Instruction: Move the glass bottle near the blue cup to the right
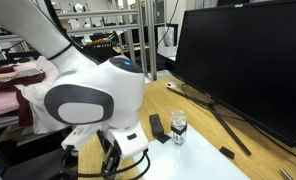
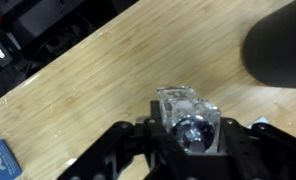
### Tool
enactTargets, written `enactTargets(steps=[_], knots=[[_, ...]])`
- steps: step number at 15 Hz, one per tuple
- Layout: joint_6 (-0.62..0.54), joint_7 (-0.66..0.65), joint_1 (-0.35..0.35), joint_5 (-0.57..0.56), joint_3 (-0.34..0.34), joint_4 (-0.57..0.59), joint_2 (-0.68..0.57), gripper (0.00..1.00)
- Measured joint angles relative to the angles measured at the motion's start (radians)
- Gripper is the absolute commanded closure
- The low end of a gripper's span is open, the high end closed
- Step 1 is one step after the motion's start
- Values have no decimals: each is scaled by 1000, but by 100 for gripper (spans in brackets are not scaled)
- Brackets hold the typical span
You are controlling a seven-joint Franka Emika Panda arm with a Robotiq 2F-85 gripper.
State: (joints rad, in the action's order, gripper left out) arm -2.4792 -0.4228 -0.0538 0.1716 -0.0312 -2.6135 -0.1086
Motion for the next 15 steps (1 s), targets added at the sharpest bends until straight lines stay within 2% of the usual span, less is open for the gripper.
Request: enactTargets(steps=[5,6,7,8,10,13,15], knots=[[-34,27,11,-1,2,-12,-54,82],[-36,30,13,-1,3,-12,-54,54],[-36,34,14,-1,3,-11,-54,51],[-38,38,15,-1,4,-11,-54,29],[-41,47,17,3,4,-11,-54,22],[-46,70,21,25,4,-9,-48,2],[-50,85,24,43,4,-8,-34,0]])
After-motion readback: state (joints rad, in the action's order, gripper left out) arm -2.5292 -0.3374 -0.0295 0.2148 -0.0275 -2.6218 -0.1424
